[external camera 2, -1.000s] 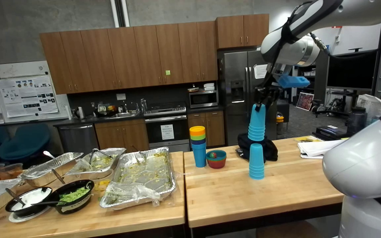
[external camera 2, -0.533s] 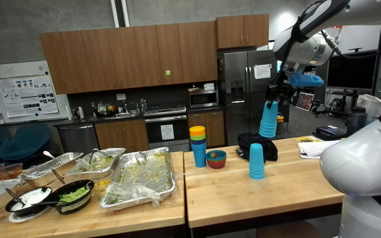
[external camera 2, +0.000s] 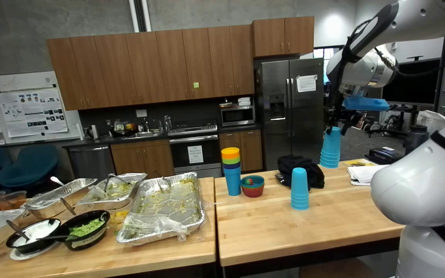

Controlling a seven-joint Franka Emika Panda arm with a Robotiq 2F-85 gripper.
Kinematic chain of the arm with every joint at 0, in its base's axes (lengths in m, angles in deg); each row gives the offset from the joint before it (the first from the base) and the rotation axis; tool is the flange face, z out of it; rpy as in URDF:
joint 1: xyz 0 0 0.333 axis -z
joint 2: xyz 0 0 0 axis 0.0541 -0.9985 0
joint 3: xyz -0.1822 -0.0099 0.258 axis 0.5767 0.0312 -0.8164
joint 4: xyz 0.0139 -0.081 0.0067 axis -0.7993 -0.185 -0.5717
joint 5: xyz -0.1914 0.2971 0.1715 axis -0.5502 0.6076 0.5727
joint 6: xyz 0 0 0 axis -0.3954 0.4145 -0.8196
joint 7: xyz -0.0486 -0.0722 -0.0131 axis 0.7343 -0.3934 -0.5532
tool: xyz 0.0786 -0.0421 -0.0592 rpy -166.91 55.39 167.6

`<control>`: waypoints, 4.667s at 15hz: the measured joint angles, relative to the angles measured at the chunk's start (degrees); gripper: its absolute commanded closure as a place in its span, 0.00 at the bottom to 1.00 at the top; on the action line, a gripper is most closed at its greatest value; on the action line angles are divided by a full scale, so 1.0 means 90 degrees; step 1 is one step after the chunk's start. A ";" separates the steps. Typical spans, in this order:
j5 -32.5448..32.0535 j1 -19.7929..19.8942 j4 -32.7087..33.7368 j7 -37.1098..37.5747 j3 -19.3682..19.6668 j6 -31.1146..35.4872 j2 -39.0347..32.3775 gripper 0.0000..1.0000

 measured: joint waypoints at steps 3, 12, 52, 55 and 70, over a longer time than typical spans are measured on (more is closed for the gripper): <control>-0.0129 0.0180 0.0217 0.0429 0.0002 0.0084 -0.0587 0.66; -0.0612 0.0331 0.1182 0.1533 -0.0011 0.0145 -0.2260 0.66; 0.1106 0.0175 -0.0772 -0.0022 -0.0003 0.2283 -0.1788 0.41; 0.1106 0.0177 -0.0769 -0.0022 0.0001 0.2283 -0.1820 0.41; 0.0649 0.0201 -0.0680 0.0360 0.0003 0.1473 -0.1843 0.66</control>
